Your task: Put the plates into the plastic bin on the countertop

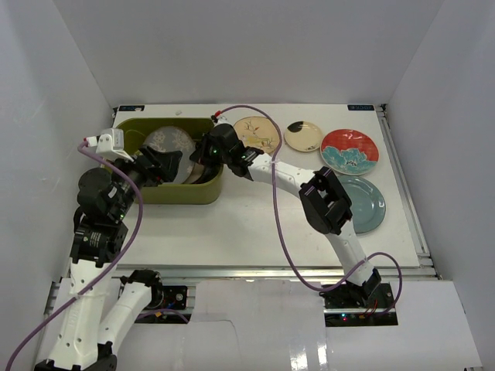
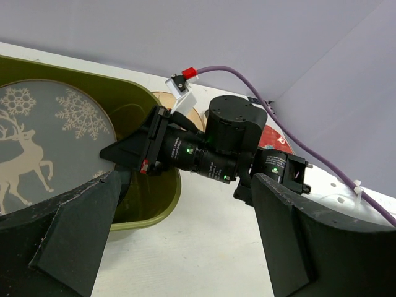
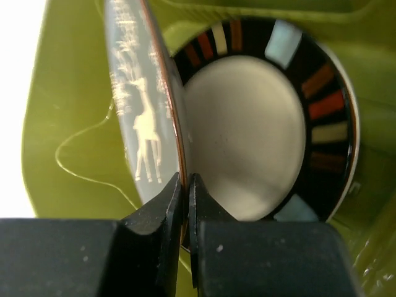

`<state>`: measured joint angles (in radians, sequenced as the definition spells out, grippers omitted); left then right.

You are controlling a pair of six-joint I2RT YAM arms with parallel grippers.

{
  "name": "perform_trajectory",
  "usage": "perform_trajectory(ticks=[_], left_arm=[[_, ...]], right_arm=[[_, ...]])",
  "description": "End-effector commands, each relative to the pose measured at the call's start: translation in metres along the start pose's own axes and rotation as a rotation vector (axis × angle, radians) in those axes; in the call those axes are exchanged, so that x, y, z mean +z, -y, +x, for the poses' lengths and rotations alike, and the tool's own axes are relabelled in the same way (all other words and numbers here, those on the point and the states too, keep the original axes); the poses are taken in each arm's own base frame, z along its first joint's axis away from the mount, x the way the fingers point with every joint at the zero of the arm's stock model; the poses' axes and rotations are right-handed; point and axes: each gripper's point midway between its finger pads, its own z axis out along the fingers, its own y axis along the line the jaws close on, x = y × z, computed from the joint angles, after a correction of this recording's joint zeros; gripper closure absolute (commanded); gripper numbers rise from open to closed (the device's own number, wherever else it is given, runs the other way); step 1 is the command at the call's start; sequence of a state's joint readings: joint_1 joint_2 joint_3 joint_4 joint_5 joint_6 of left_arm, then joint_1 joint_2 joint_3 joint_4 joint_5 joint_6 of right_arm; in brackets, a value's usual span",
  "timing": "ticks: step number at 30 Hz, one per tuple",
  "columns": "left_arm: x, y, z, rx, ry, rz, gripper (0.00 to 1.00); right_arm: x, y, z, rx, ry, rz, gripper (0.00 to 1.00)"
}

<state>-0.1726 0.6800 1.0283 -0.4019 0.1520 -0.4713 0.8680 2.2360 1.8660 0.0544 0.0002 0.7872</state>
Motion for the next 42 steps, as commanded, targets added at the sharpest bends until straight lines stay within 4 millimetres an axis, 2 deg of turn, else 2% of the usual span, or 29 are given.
perform_trajectory(ticks=[1,5,6,7,9,10,14,18,22,26,29,31,33,34,35,37,40,42], left_arm=[[-0.001,0.004,0.004,-0.004,-0.011,0.024,0.02],[-0.002,0.004,0.005,-0.007,-0.012,0.027,0.02],[-0.002,0.005,0.005,-0.009,-0.014,0.028,0.02],[-0.002,0.005,0.005,-0.01,-0.013,0.028,0.02],[-0.002,0.005,0.005,-0.013,-0.015,0.031,0.02],[-0.002,0.005,0.005,-0.013,-0.015,0.031,0.02],[-0.003,0.006,0.004,-0.014,-0.011,0.033,0.02],[-0.004,0.006,0.005,-0.012,-0.01,0.035,0.02],[-0.005,0.006,0.005,-0.012,-0.01,0.035,0.02],[-0.005,0.007,0.005,-0.018,-0.011,0.038,0.02],[-0.004,0.007,0.007,-0.021,-0.018,0.04,0.02],[-0.004,0.006,0.007,-0.018,-0.016,0.037,0.02],[-0.003,0.004,0.007,-0.009,-0.014,0.028,0.02],[-0.002,0.002,0.008,-0.004,-0.017,0.02,0.02],[-0.002,0.0,0.007,0.005,-0.012,0.01,0.02],[-0.001,-0.011,0.002,0.047,0.011,-0.045,0.02],[-0.003,-0.019,-0.005,0.083,0.03,-0.092,0.02],[-0.003,-0.018,-0.01,0.09,0.037,-0.096,0.02]], right_arm=[[-0.01,-0.042,-0.038,0.026,0.117,-0.129,0.92],[-0.01,-0.026,-0.036,0.023,0.128,-0.067,0.92],[-0.01,-0.024,-0.035,0.019,0.124,-0.06,0.88],[-0.009,-0.02,-0.032,0.019,0.113,-0.044,0.77],[-0.009,-0.02,-0.03,0.016,0.105,-0.036,0.64],[-0.008,-0.016,-0.027,0.016,0.098,-0.022,0.52],[-0.007,-0.01,-0.021,0.013,0.083,0.005,0.38],[-0.008,-0.005,-0.017,0.018,0.075,0.018,0.35],[-0.014,-0.005,-0.019,0.011,0.087,0.036,0.12],[-0.02,-0.005,-0.023,0.0,0.109,0.056,0.02],[-0.023,-0.009,-0.03,-0.015,0.129,0.058,0.04],[-0.02,-0.009,-0.035,-0.046,0.142,0.083,0.1],[-0.016,-0.003,-0.034,-0.083,0.149,0.143,0.1],[-0.015,-0.01,-0.042,-0.102,0.168,0.14,0.1],[-0.006,0.0,-0.037,-0.154,0.161,0.16,0.1],[0.002,0.001,-0.036,-0.212,0.168,0.167,0.1],[0.016,-0.006,-0.037,-0.296,0.141,0.142,0.1],[0.018,-0.02,-0.042,-0.304,0.139,0.109,0.1]])
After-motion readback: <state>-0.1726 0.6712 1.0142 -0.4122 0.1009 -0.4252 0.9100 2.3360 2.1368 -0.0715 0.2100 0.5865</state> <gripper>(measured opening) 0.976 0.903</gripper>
